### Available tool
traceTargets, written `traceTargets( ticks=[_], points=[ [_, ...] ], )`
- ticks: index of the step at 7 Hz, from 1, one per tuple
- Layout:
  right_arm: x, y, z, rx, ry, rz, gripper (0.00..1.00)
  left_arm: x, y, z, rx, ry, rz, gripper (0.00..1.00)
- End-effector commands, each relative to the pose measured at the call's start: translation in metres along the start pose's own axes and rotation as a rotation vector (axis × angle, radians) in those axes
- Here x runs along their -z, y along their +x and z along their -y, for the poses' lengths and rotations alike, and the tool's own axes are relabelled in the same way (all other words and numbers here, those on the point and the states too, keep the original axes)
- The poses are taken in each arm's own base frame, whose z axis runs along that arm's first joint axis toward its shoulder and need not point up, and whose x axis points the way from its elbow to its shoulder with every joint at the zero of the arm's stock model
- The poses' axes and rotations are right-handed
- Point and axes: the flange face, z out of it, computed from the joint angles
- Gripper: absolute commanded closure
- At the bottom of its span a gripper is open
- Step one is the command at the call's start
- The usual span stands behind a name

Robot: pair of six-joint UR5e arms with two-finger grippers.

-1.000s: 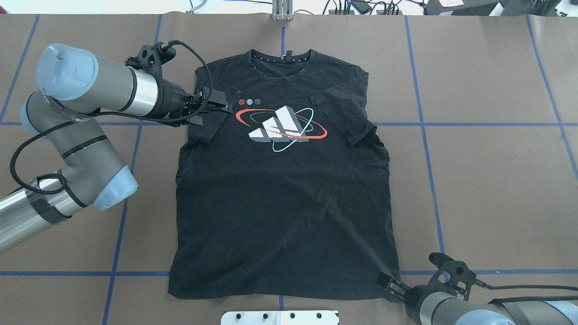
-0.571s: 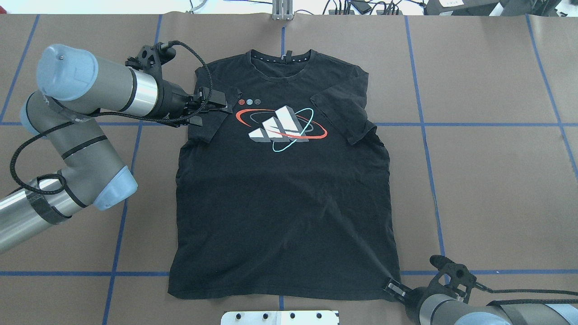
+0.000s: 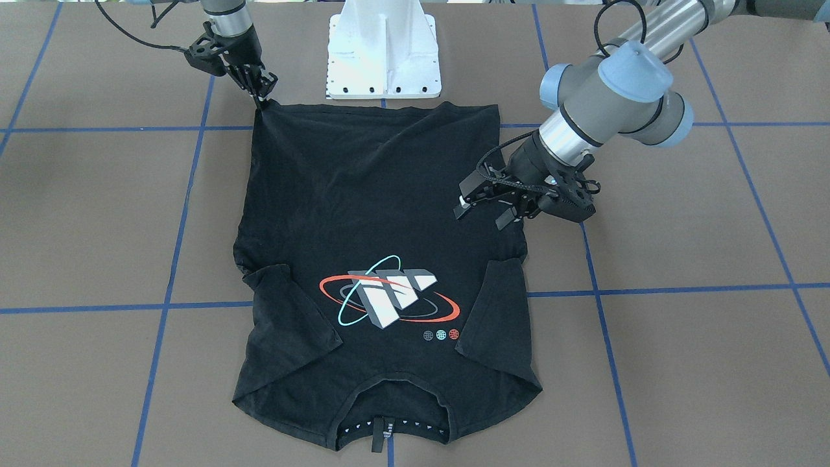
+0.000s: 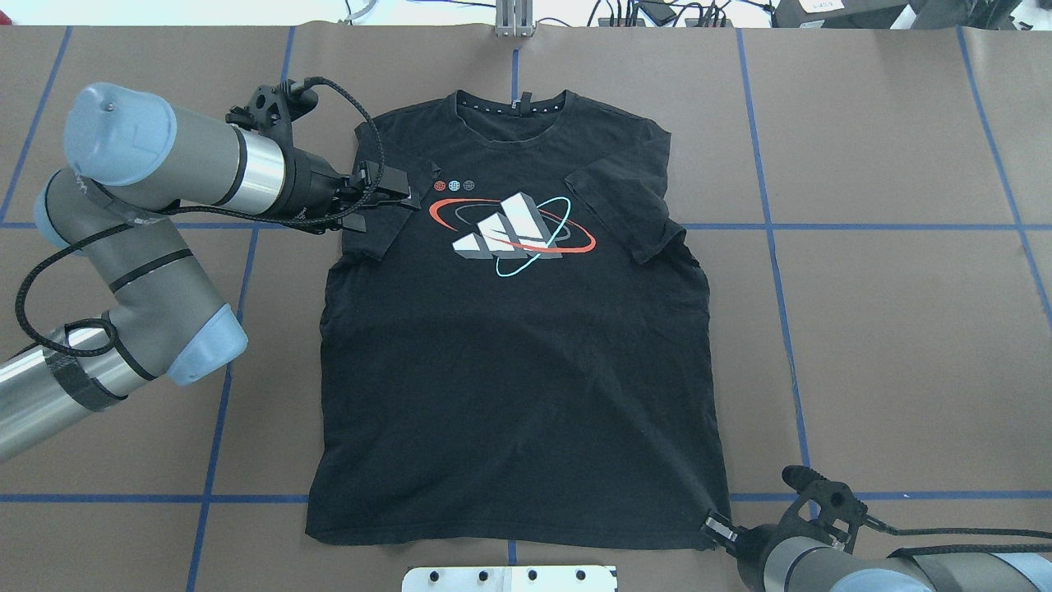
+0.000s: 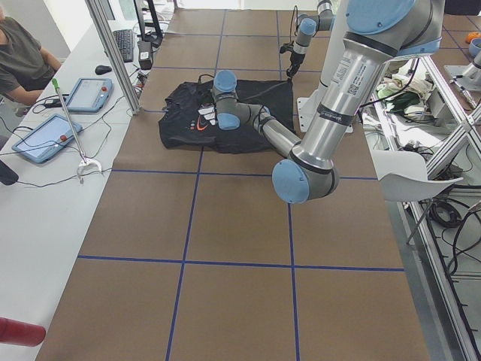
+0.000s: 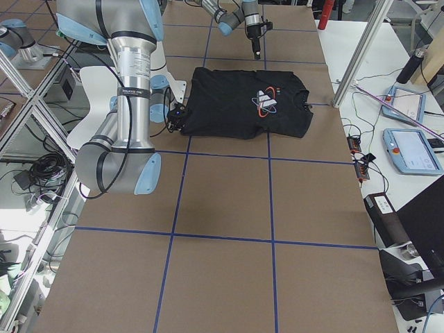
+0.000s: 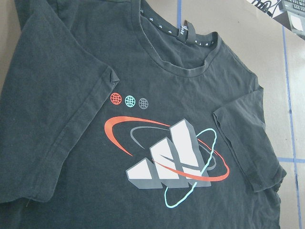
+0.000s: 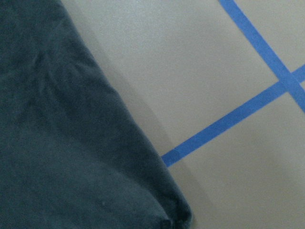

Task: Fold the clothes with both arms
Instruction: 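Move the right gripper to the shirt hem corner nearest the robot, then move the left gripper to the other hem corner and grasp both corners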

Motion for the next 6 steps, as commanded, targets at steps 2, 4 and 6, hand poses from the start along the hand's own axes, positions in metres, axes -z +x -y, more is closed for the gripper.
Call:
traceTargets(
  ticks=[2,4,6],
  points=[
    [0.036,0.004,0.014,-0.006,-0.023,0.015,1.0,0.032,-0.05,-0.128,0.165,0.0,0.029,0.0],
    [0.036,0.004,0.014,-0.006,-0.024,0.014,1.0,0.0,-0.042,-0.226,0.286,-0.005,0.088,0.01],
    [0.036,0.004,0.014,-0.006,-0.024,0.014,1.0,-0.004,-0.084,-0.306,0.235,0.005,0.172,0.01]
  ],
)
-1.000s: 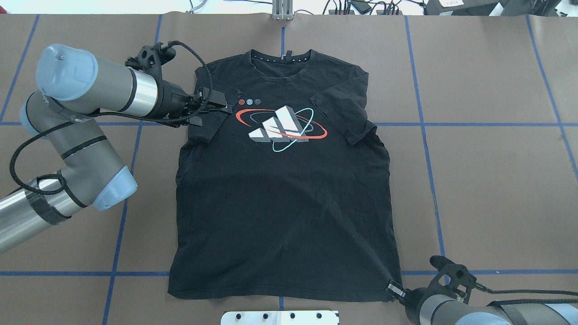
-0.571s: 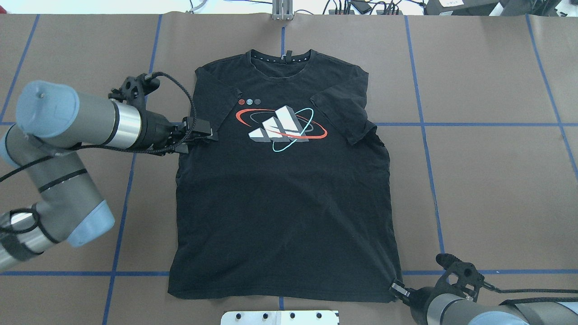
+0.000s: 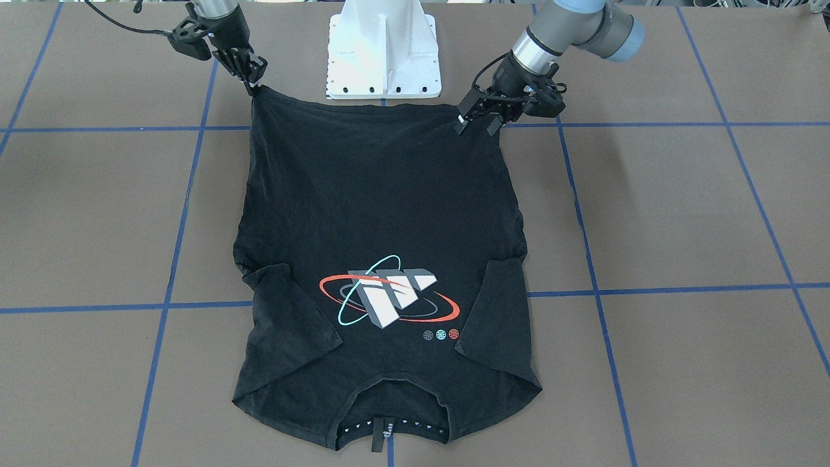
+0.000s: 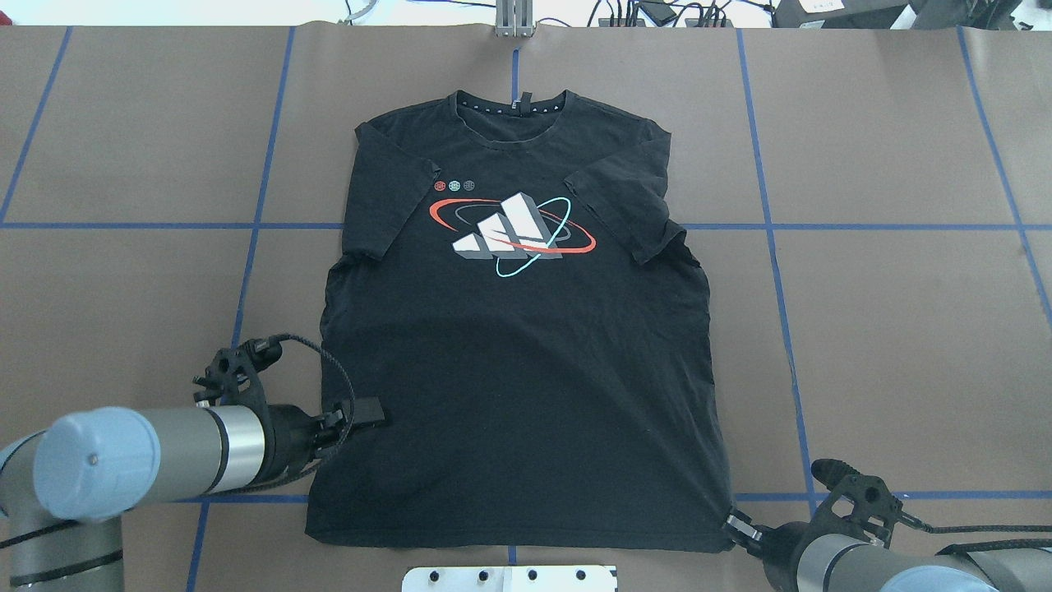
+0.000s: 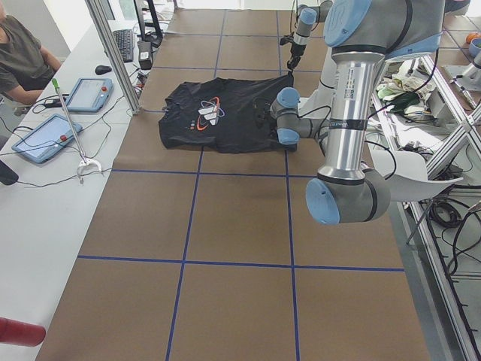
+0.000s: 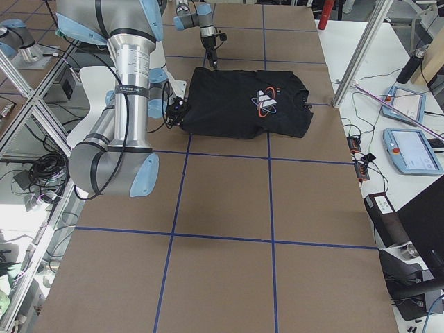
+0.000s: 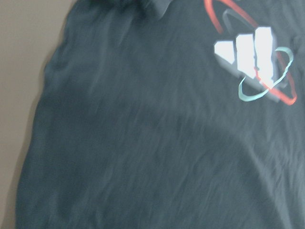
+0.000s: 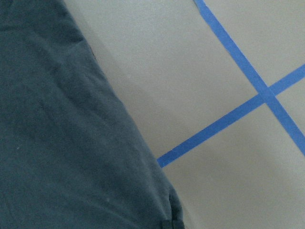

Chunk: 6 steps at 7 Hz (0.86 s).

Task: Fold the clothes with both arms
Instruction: 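Move the left gripper to the other hem corner and grasp both corners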

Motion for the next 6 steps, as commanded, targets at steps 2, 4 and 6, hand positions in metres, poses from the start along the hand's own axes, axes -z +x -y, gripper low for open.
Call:
traceTargets(
  ticks=[2,4,6],
  points=[
    [0.0,0.0,-0.001,0.001,-0.002,0.001,1.0,-0.008,-0.051,-0.048,-0.037,-0.003,0.085,0.01],
    [0.0,0.0,0.0,0.0,0.0,0.0,1.0,-0.014,-0.058,-0.052,-0.022,-0.008,0.104,0.03],
    [0.0,-0.001,0.0,0.0,-0.001,0.001,1.0,-0.012,-0.059,-0.053,-0.022,-0.01,0.114,0.08]
  ],
)
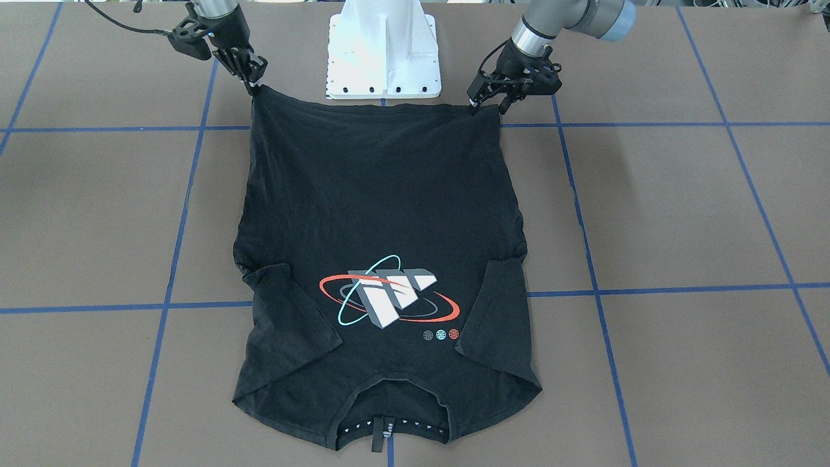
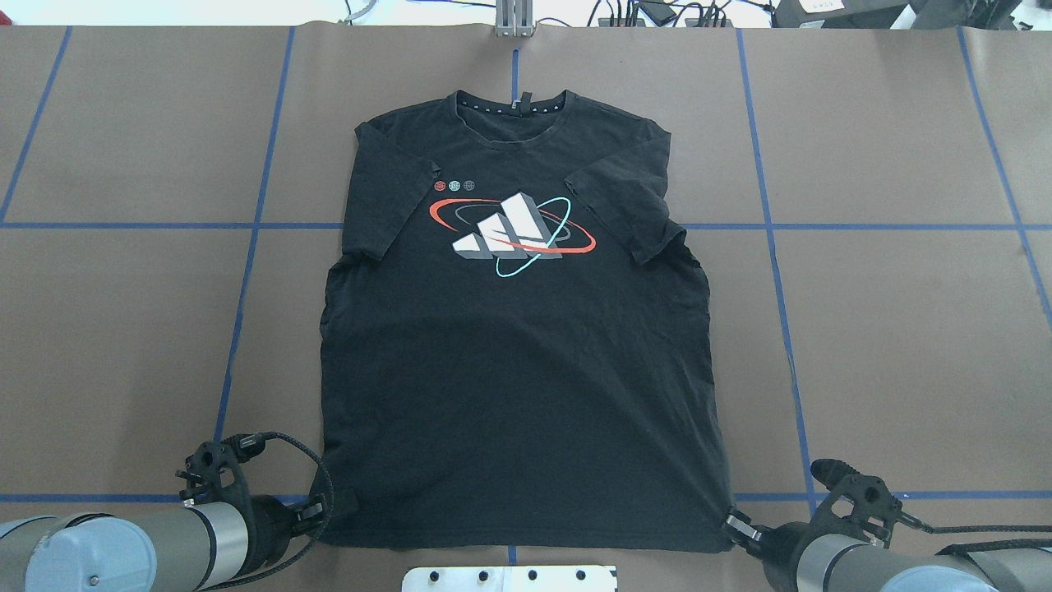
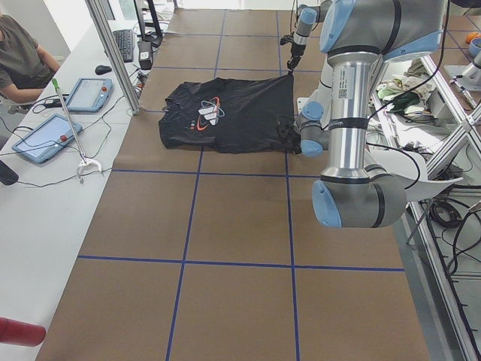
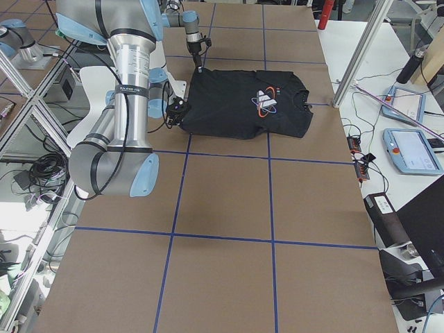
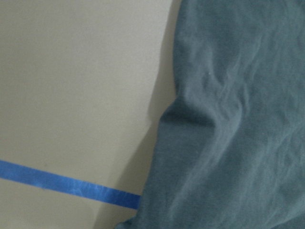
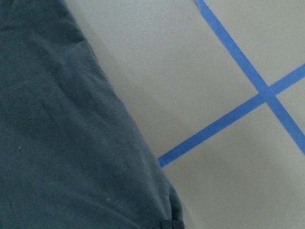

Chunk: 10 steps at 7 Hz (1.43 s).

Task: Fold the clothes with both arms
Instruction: 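Move the left gripper to the other hem corner and grasp both corners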

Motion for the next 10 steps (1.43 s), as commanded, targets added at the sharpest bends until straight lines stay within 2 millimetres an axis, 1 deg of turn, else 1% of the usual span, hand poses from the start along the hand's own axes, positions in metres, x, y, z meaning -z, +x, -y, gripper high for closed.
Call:
traceTargets(
  ticks=[1,2,3,4,6,7,9,10],
  points=[
    [0.0,0.0,-0.001,0.001,-0.002,0.001,1.0,-0.001,-0.004,-0.004,0.012,-0.004,0.02,0.18],
    [0.0,-0.001,-0.002,0.0,-0.004,0.003,1.0,-0.003,-0.006,-0.012,0.033,-0.017,0.029,0.36],
    [0.0,-0.001,-0.002,0.0,-0.004,0.003,1.0,-0.004,-0.006,-0.013,0.045,-0.015,0.038,0.74],
    [0.001,-0.002,-0.002,0.0,-0.004,0.004,1.0,-0.002,-0.005,-0.013,0.045,-0.017,0.038,1.0],
    [0.007,-0.004,0.0,-0.003,-0.008,0.013,1.0,0.041,0.03,-0.019,0.041,-0.013,0.072,1.0],
    [0.012,-0.005,0.002,-0.007,-0.009,0.019,1.0,0.053,0.038,-0.02,0.046,-0.021,0.048,1.0],
    [0.02,-0.005,0.004,-0.01,-0.013,0.023,1.0,0.06,0.043,-0.021,0.075,-0.024,0.035,1.0],
    [0.033,0.0,0.01,-0.008,-0.017,0.011,1.0,0.072,0.049,-0.021,0.082,-0.031,0.018,1.0]
  ],
)
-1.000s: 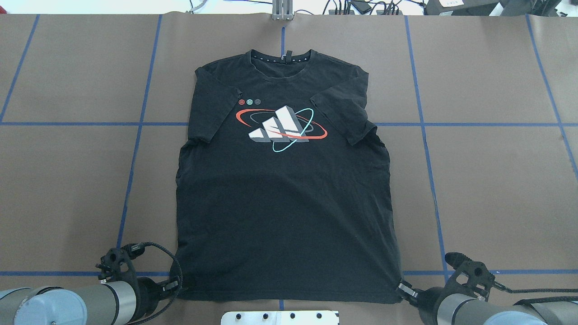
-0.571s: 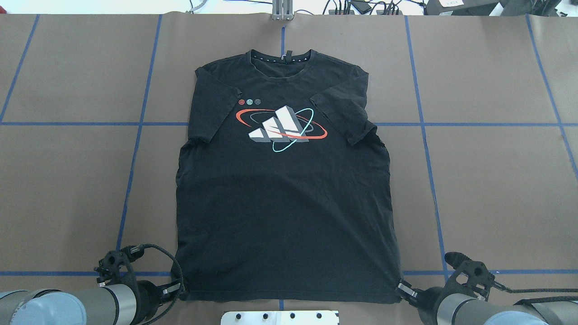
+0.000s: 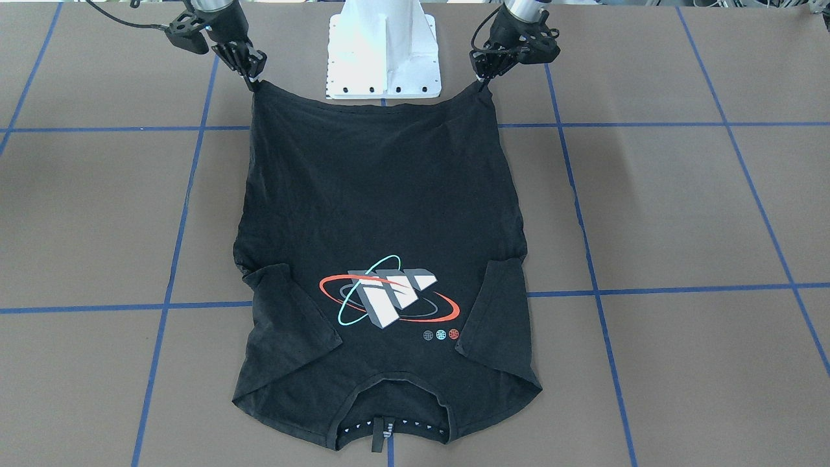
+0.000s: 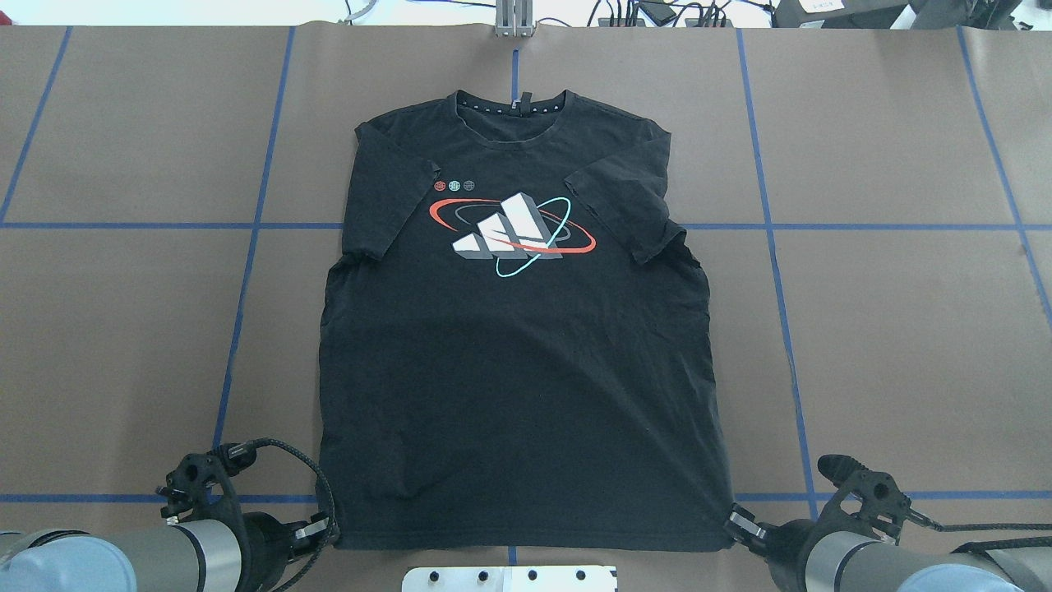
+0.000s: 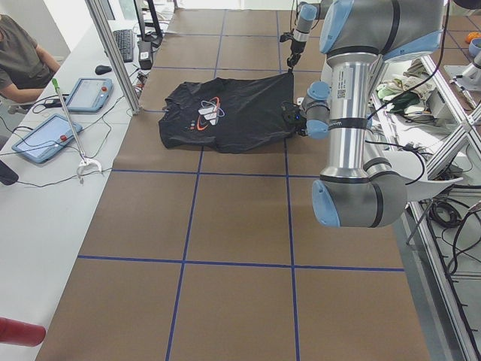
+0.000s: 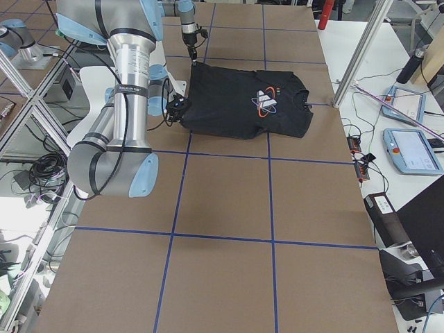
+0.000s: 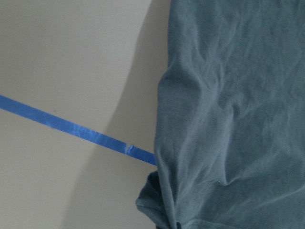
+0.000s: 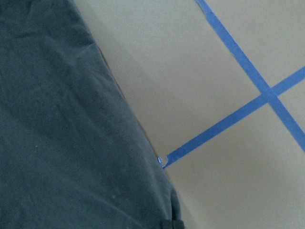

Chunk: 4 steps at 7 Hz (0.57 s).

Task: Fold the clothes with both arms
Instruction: 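Move the left gripper to the other hem corner and grasp both corners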

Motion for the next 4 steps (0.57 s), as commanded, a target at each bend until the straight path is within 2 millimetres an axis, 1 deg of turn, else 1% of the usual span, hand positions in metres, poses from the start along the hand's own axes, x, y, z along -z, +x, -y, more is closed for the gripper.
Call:
traceTargets(
  ticks=[1,2,3,4],
  points=[
    [0.029,0.007,0.01,0.003,-0.008,-0.018,1.0,0.033,0.016,-0.005,0.028,-0.054,-0.043,1.0],
    [0.046,-0.003,0.028,-0.034,-0.013,-0.017,1.0,0.067,0.034,-0.006,0.036,-0.098,-0.076,1.0],
    [0.063,-0.018,0.063,-0.103,-0.023,-0.034,1.0,0.089,0.055,0.019,0.065,-0.088,-0.127,1.0],
    [0.078,-0.046,0.097,-0.129,-0.027,-0.01,1.0,0.109,0.089,0.062,0.096,-0.041,-0.197,1.0]
  ],
)
